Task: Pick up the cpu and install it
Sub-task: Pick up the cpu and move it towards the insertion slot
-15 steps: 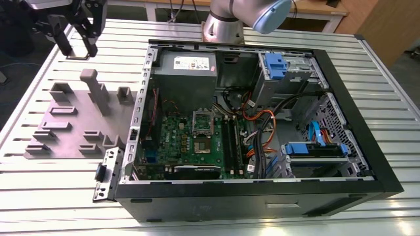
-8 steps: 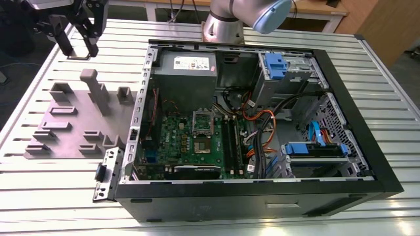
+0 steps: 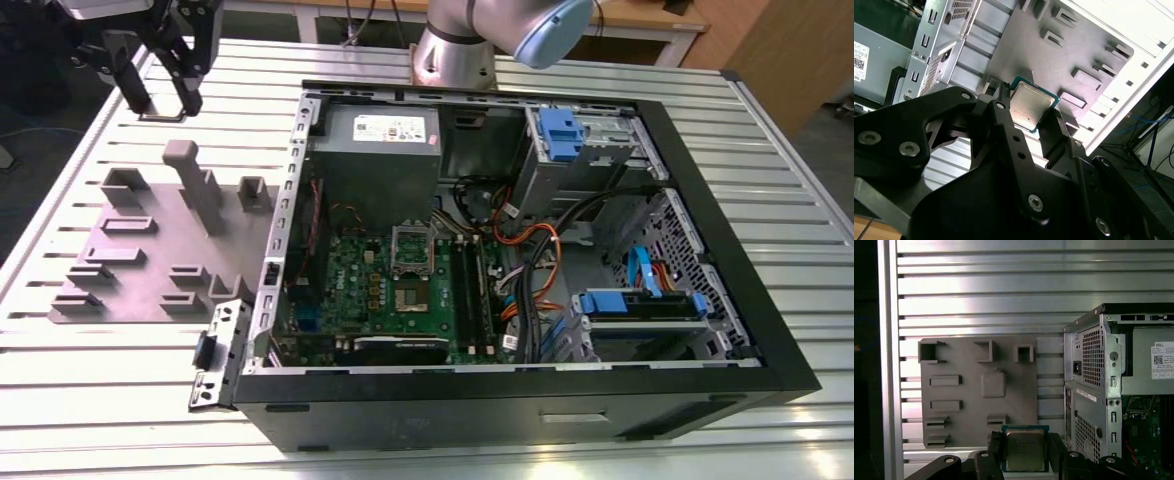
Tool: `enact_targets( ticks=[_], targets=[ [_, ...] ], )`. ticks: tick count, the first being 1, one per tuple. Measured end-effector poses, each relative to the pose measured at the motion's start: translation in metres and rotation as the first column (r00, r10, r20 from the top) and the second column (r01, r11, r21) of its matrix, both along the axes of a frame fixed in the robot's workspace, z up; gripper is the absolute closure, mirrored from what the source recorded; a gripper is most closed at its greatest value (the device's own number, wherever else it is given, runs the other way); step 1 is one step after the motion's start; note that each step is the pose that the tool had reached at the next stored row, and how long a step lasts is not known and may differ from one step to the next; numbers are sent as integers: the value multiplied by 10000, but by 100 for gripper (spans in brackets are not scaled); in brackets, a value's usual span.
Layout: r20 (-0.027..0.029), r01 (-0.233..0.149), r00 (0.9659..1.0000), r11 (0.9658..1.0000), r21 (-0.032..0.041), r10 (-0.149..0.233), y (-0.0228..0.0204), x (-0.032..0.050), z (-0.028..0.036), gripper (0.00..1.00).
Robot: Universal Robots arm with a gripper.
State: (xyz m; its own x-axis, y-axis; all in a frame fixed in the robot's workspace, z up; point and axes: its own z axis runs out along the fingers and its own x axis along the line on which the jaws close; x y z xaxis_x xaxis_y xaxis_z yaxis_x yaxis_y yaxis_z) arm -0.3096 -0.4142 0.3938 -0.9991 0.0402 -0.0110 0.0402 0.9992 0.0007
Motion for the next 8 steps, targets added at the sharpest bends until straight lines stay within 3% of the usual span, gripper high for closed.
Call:
enact_targets(
  ticks=[8],
  targets=[
    [1,0,10000,10000,0,0,0,22,0,53]
  ],
)
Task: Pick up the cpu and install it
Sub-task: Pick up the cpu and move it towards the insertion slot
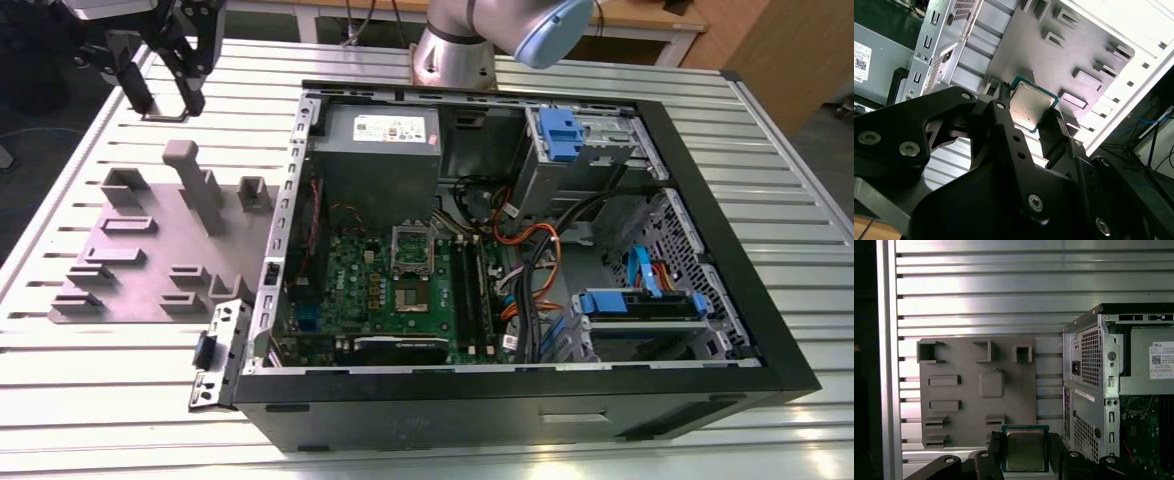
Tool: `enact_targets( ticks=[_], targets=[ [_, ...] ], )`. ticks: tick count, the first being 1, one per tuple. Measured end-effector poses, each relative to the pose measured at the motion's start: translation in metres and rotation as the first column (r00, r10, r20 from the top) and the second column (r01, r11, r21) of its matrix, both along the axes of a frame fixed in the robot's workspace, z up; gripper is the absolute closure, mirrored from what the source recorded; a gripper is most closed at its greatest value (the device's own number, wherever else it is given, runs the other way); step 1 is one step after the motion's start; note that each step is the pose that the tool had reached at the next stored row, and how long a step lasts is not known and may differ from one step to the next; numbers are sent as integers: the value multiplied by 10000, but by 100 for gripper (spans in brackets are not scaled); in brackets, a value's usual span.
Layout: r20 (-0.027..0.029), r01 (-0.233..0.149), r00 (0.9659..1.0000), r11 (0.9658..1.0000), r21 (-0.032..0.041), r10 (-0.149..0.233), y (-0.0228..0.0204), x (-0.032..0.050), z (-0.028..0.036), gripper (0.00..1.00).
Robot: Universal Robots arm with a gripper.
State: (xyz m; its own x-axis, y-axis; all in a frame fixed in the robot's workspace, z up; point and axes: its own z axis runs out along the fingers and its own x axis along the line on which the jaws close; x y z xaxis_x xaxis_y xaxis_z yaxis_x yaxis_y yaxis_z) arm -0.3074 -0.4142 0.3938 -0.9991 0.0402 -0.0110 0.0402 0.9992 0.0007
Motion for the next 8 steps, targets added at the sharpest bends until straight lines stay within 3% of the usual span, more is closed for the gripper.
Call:
enact_targets(
  ticks=[8],
  targets=[
    [0,0,10000,10000,0,0,0,16,0,53]
  ],
)
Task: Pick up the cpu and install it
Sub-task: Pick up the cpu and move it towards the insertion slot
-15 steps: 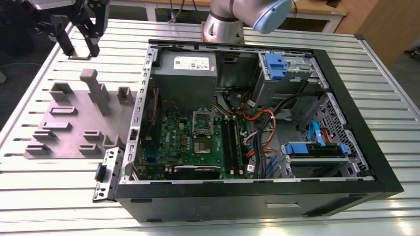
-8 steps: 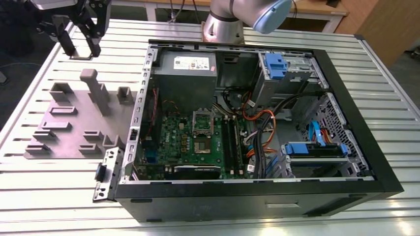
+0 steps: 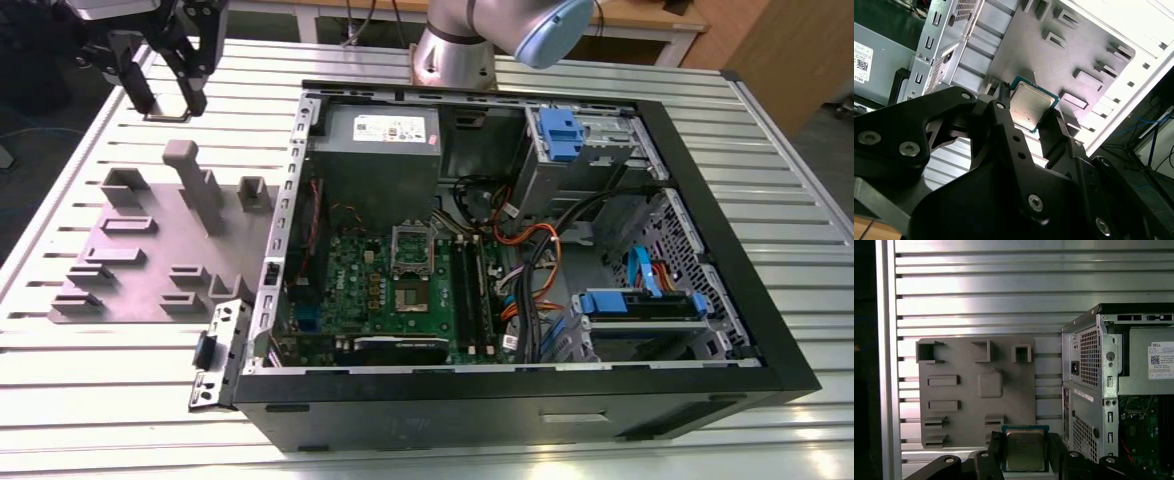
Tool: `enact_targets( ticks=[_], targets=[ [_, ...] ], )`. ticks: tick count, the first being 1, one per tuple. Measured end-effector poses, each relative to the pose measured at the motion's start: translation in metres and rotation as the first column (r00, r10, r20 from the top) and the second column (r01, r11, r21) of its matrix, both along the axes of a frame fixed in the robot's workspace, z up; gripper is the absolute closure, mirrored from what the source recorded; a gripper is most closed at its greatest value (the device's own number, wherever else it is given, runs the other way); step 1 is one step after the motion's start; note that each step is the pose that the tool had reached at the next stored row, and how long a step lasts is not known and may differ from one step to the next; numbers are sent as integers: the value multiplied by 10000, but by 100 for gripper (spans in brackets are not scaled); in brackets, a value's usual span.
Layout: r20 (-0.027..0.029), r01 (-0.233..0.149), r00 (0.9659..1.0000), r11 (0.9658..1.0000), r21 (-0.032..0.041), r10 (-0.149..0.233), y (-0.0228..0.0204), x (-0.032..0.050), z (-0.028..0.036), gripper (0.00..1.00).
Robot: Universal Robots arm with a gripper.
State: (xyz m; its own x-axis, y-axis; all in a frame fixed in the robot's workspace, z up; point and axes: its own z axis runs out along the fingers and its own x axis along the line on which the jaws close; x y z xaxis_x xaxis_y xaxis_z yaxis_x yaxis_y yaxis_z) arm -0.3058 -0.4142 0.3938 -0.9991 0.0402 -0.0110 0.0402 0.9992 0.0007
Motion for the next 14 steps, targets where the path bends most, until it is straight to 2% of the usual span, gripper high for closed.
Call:
enact_targets(
  ticks=[14],
  targets=[
    [0,0,10000,10000,0,0,0,33,0,53]
  ],
)
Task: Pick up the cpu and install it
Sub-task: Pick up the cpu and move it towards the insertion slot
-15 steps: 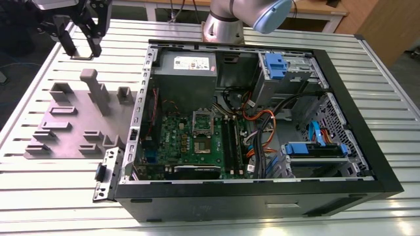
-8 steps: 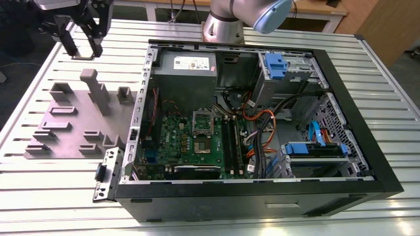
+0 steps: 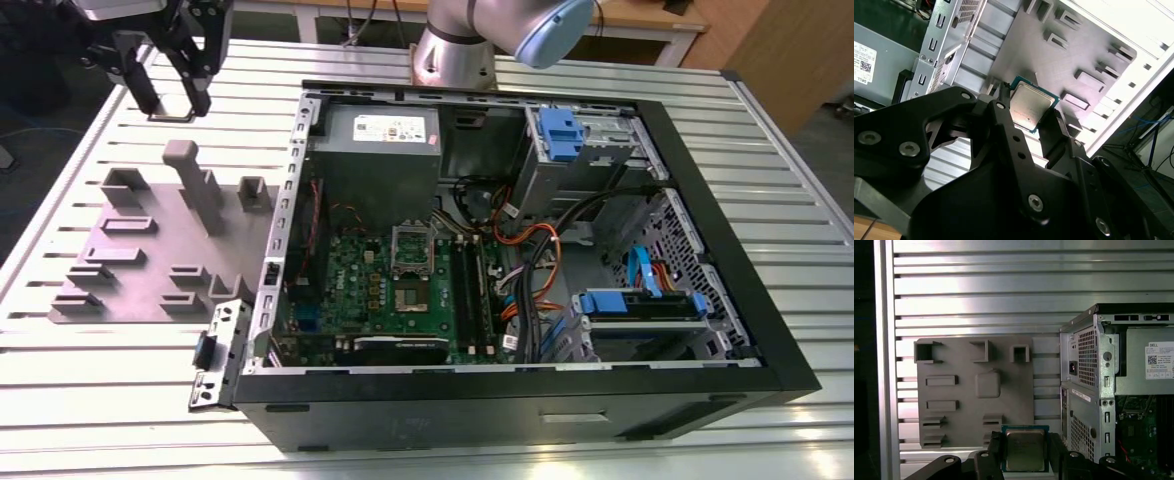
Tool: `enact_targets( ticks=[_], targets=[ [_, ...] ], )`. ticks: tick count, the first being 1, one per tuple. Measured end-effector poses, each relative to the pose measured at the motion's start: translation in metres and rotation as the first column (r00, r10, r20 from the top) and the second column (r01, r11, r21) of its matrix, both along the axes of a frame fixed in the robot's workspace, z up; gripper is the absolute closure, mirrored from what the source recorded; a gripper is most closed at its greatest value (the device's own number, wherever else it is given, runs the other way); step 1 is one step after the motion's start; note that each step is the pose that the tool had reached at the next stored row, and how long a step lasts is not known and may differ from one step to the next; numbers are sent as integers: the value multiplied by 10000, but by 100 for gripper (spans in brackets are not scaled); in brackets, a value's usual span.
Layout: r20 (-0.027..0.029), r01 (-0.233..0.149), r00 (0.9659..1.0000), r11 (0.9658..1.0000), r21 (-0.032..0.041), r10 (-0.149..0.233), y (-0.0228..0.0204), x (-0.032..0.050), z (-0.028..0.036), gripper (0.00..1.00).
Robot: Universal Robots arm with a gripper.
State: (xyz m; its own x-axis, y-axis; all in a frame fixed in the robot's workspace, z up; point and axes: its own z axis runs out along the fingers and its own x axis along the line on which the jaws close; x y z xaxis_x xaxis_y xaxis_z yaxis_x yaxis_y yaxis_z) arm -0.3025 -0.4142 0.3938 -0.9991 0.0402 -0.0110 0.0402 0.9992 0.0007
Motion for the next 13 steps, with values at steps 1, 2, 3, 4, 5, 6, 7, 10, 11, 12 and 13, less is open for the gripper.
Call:
enact_targets(
  ticks=[1,2,3,4,5,6,7,10,11,12,13],
  targets=[
    [0,0,10000,10000,0,0,0,3,0,53],
    [-1,0,10000,10000,0,0,0,5,0,53],
    [-1,-1,10000,10000,-1,1,0,8,0,53],
    [0,-1,10000,10000,0,1,0,11,0,53],
    [0,-1,10000,10000,0,1,0,14,0,53],
    [0,-1,10000,10000,0,1,0,16,0,53],
    [-1,-1,10000,10000,0,1,0,19,0,53],
    [0,-1,10000,10000,0,1,0,29,0,53],
    [0,-1,10000,10000,0,1,0,33,0,53],
    [-1,-1,10000,10000,0,1,0,38,0,53],
    [0,0,10000,10000,0,0,0,41,0,53]
  ],
)
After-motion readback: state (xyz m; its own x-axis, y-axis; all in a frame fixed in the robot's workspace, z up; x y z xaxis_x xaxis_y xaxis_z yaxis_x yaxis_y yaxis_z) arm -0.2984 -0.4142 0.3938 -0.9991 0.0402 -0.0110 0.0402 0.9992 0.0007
